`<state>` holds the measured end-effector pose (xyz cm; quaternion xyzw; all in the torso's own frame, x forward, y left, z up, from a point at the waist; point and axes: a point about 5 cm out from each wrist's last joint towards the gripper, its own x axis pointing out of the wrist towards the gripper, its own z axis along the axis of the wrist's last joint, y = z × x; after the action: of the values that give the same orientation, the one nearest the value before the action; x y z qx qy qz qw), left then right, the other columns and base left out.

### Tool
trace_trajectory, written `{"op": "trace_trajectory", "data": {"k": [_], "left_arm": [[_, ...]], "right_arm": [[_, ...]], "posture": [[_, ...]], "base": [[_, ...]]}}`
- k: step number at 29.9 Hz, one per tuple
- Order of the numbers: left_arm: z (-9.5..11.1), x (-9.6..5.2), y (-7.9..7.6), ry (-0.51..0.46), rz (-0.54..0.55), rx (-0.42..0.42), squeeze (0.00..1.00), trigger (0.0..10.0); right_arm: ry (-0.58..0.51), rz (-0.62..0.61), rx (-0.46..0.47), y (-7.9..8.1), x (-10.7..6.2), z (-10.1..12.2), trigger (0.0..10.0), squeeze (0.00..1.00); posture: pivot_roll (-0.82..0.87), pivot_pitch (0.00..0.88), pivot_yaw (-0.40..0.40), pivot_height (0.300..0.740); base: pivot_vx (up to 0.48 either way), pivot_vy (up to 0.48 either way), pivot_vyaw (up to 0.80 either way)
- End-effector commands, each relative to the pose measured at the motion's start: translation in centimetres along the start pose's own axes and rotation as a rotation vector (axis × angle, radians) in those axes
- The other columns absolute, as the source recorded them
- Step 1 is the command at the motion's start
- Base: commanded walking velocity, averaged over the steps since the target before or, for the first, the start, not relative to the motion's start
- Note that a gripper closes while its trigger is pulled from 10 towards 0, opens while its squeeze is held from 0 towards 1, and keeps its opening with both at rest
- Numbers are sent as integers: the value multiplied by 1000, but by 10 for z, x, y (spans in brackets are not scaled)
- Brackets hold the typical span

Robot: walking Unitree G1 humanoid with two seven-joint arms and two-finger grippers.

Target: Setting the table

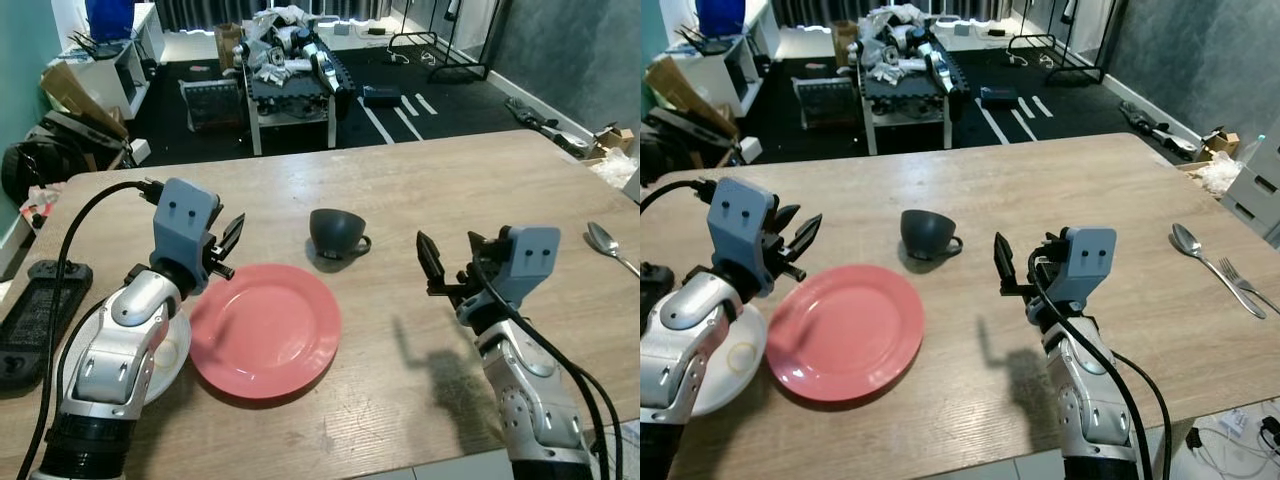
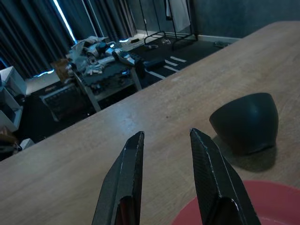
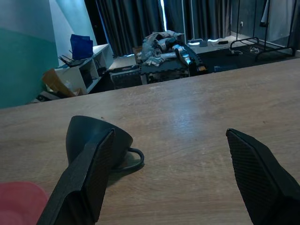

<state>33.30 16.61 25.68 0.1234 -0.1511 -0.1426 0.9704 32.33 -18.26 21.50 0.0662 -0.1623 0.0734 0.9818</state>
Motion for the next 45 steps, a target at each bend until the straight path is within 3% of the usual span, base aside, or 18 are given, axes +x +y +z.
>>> {"op": "trace_trajectory", "data": {"k": [1, 45], "left_arm": [[-1, 1, 0, 4, 4, 7, 0, 10000], [5, 4, 0, -31, 35, -4, 0, 10000]], "right_arm": [[-9, -10, 9, -1, -3, 1, 10000, 0], [-3, -9, 7, -4, 2, 1, 10000, 0]], "posture": [[104, 63, 119, 740], [124, 68, 105, 740]], "base": [[0, 0, 0], [0, 0, 0]]}}
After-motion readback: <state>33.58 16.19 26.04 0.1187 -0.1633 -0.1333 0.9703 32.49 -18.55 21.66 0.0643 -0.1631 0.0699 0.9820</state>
